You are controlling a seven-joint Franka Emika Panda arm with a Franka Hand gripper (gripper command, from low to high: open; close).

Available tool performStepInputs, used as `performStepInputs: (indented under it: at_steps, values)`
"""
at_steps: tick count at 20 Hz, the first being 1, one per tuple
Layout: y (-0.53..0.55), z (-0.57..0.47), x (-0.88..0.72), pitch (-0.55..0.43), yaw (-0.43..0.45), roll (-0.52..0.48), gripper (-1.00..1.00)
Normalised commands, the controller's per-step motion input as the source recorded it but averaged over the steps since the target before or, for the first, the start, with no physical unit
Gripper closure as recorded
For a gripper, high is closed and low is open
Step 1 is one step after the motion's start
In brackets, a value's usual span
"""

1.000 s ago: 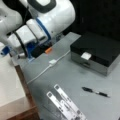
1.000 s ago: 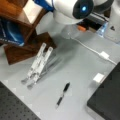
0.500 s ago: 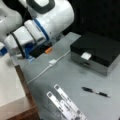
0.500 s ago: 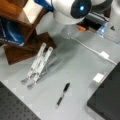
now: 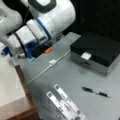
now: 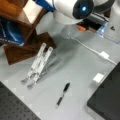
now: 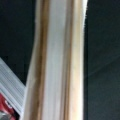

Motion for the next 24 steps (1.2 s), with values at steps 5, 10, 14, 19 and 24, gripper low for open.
performStepInputs:
  at_steps: [5, 10, 14, 19, 24]
  values:
    - [0.07, 0.07, 0.15, 0.041, -0.144, 0.205, 1.00]
    - [0.04, 0.07, 0.17, 0.045, -0.131, 0.213, 1.00]
    - [-0.02, 0.07, 0.18, 0.053, -0.117, 0.224, 1.00]
    - [-0.05, 0.08, 0.19, 0.058, -0.120, 0.225, 1.00]
    - [-0.01, 0.07, 0.21, 0.035, -0.124, 0.219, 1.00]
